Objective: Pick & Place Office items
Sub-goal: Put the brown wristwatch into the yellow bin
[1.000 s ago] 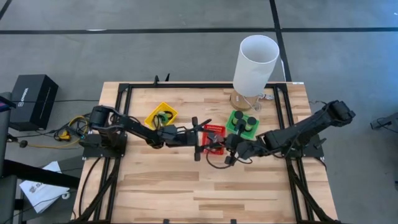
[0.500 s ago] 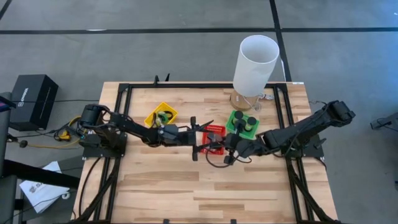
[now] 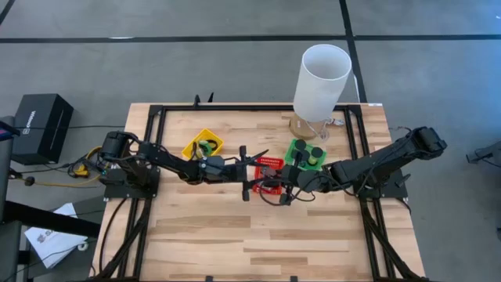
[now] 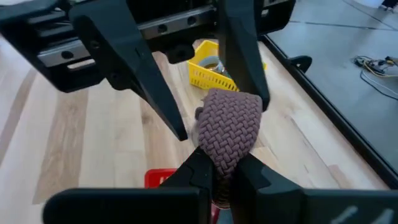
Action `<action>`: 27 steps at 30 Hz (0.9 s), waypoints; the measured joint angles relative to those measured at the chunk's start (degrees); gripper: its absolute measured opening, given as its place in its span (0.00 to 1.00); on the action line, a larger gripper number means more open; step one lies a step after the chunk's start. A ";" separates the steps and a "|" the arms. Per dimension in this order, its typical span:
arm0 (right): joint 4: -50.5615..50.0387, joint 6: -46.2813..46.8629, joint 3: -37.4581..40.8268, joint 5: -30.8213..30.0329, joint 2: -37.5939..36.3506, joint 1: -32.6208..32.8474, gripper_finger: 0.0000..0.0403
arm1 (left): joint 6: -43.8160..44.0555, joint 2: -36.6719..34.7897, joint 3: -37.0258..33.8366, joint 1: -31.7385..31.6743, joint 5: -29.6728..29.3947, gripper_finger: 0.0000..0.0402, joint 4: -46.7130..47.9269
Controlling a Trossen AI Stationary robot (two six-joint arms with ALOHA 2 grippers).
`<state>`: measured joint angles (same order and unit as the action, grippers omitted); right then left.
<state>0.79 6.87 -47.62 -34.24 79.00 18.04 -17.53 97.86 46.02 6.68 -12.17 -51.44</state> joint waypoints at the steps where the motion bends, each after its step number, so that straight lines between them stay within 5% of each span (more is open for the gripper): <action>1: -0.08 -0.07 0.00 0.30 0.00 -0.19 0.05 | 0.01 0.00 0.00 0.00 -0.05 0.42 0.02; 10: 3.56 -3.83 0.11 3.97 0.00 -0.58 0.05 | 1.20 0.00 0.00 -0.26 0.20 0.29 -0.34; 27: 4.12 -4.05 0.11 4.33 0.00 -2.03 0.09 | 1.13 -0.04 0.00 -0.33 -0.01 0.21 -0.13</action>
<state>4.91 2.82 -47.51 -29.91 79.00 16.01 -16.40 97.82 46.02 6.35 -12.19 -51.57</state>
